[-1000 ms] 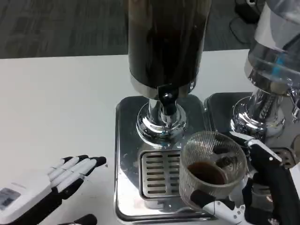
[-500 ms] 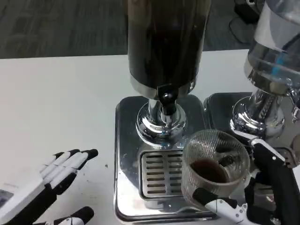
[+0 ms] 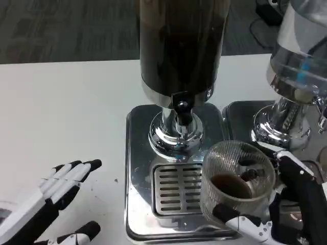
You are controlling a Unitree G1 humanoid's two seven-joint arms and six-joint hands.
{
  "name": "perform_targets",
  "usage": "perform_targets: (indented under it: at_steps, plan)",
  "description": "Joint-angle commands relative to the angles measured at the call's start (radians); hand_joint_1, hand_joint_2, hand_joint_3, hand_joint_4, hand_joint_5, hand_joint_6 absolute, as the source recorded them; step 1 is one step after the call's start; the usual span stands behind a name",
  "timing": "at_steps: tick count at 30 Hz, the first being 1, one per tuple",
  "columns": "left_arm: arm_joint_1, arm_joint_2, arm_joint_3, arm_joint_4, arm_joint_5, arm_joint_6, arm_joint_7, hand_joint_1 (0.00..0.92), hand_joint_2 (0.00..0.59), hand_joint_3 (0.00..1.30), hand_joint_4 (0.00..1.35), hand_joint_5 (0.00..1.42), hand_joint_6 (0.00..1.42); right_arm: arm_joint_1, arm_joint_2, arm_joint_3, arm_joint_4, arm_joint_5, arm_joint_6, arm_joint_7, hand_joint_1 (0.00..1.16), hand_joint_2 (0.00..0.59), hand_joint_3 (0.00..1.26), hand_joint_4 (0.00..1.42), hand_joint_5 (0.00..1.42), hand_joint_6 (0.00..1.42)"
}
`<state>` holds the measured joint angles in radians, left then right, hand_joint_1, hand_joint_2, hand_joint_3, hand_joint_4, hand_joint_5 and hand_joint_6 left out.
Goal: Grasp the cup under the faucet to collect the drink, then remove the cup.
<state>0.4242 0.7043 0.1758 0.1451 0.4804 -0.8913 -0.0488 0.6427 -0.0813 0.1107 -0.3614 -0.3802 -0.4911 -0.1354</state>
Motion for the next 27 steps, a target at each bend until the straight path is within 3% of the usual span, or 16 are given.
perform_targets:
  at_steps: [1, 7, 17, 27]
  plan:
    - [-0.08, -0.006, -0.044, 0.028, 0.013, -0.002, 0.0, 0.0, 0.271, 0.0, 0.0, 0.0, 0.0, 0.013, 0.013, -0.018, -0.045, 0.014, -0.026, -0.023, 0.86, 0.169, 0.57, 0.65, 0.91, 1.29]
    - [-0.17, 0.002, -0.094, 0.11, 0.005, -0.028, 0.006, 0.0, 0.267, 0.0, 0.0, 0.0, 0.0, 0.04, 0.035, -0.011, -0.053, -0.012, -0.035, -0.037, 0.86, 0.169, 0.57, 0.65, 0.91, 1.29]
    - [-0.114, 0.004, -0.061, 0.09, -0.004, -0.018, 0.015, 0.0, 0.262, 0.0, 0.0, 0.0, 0.0, 0.02, 0.024, -0.003, -0.035, 0.0, -0.033, -0.02, 0.86, 0.169, 0.57, 0.65, 0.91, 1.29]
    - [-0.053, -0.022, -0.034, 0.033, -0.005, 0.015, 0.022, 0.0, 0.26, 0.0, 0.0, 0.0, 0.0, 0.012, 0.009, 0.001, -0.038, 0.02, -0.022, -0.001, 0.86, 0.169, 0.58, 0.65, 0.91, 1.29]
